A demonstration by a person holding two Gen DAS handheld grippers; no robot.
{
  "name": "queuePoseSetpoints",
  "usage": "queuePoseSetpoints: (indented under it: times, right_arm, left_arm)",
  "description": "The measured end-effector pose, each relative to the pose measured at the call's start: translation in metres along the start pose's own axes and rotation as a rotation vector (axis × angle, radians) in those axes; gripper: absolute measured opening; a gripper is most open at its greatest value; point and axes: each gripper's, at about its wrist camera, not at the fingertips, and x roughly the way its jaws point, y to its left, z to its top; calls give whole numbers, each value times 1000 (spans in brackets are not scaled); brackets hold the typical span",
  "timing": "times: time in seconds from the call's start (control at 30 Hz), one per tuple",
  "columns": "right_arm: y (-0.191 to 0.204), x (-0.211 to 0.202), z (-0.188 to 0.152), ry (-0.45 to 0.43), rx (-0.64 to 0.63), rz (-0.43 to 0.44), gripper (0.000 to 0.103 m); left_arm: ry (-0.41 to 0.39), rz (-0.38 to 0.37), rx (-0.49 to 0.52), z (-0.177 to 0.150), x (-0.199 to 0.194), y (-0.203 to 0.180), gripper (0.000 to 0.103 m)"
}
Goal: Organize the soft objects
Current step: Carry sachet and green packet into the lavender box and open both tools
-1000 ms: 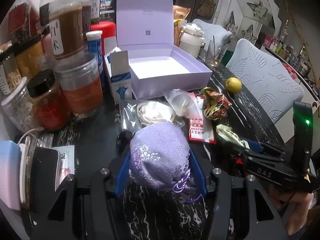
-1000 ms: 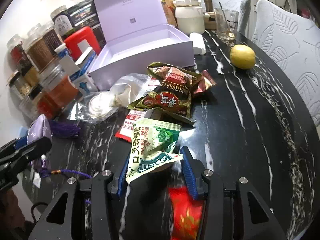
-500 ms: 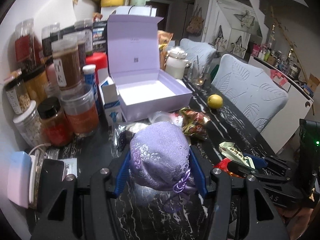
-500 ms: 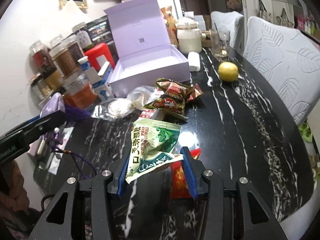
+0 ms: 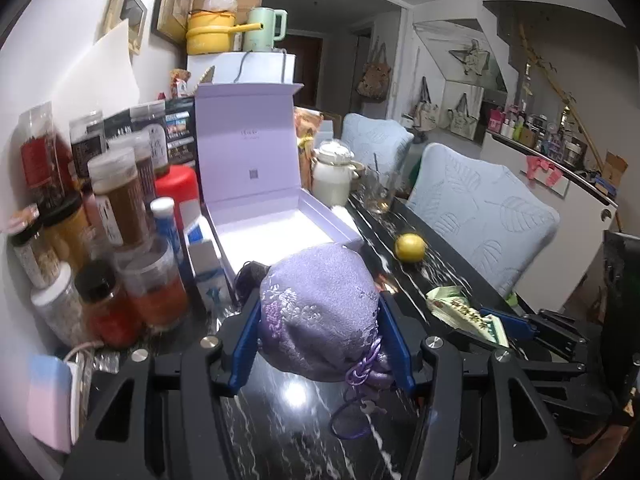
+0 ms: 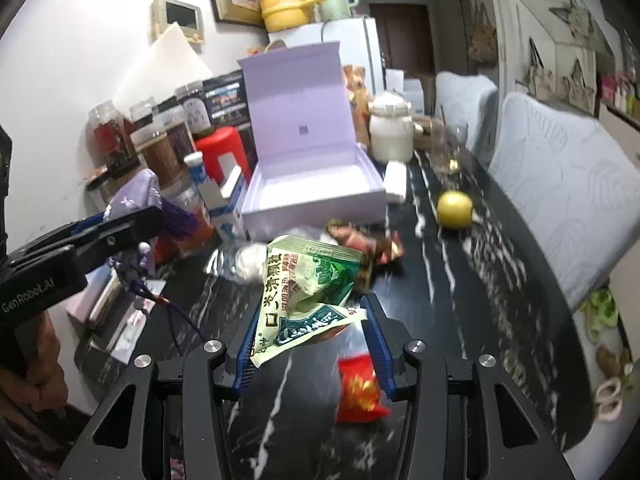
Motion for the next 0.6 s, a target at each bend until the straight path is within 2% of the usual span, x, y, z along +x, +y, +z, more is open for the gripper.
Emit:
queuePoseSetpoints:
  times: [0.27,0.6]
  right_arm:
    - [-7,7,37,-39,-44,5,47]
    - [-31,52,82,-39,-53,17,47]
  left_arm:
    - [-19,-12,35,35,29,-8,55]
    - [-16,-8,39,73,82,-15,55]
